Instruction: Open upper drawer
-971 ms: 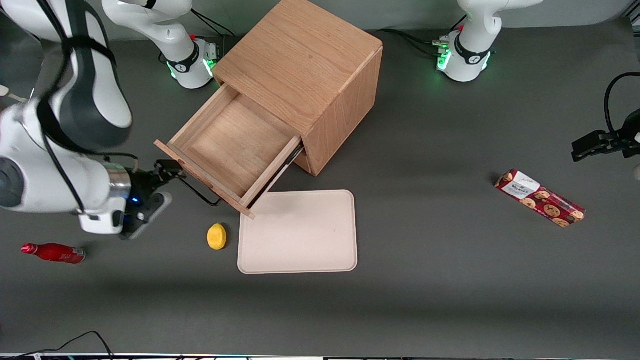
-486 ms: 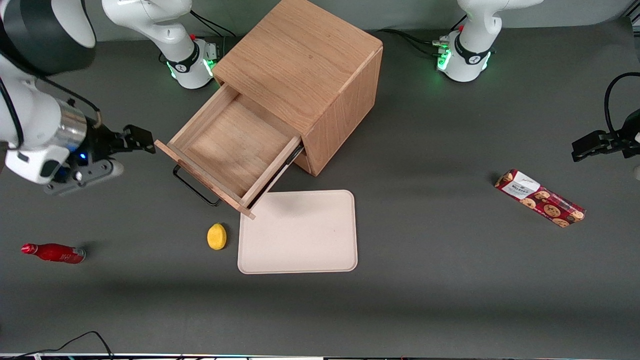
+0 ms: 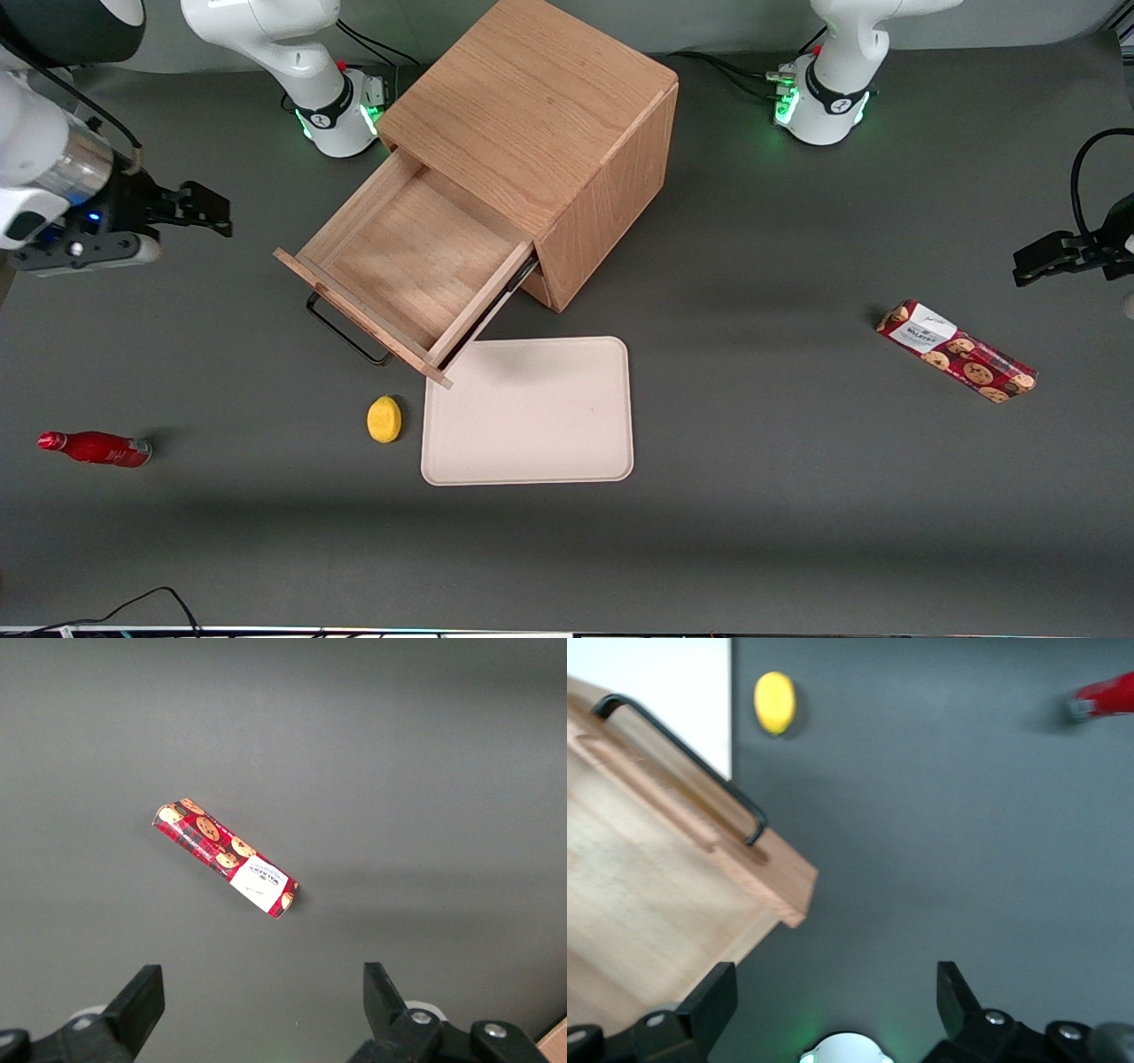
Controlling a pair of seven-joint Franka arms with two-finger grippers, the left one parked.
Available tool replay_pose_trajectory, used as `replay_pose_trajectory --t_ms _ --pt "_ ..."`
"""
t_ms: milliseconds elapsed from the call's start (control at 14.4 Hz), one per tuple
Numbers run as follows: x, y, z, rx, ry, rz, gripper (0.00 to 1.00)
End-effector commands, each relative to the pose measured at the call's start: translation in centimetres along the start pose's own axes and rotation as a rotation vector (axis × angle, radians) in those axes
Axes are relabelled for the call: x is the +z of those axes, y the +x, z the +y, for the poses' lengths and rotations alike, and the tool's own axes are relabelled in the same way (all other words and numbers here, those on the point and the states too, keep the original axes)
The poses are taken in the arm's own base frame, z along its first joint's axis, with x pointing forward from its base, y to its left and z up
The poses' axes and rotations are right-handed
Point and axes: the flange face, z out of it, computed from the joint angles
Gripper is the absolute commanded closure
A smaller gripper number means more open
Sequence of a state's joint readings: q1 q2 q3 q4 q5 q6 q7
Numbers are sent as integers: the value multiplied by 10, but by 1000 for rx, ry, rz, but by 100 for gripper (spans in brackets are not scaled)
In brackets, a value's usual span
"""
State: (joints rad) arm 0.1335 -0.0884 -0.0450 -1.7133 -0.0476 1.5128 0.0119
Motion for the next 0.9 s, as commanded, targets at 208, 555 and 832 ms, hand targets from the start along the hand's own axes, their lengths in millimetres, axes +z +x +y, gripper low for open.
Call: replay_pose_trajectory --t_ms 208,555,832 --pt "-5 2 28 72 -13 13 0" --pt "-10 2 27 72 -8 13 0" --pt "-15 1 28 87 -8 7 0"
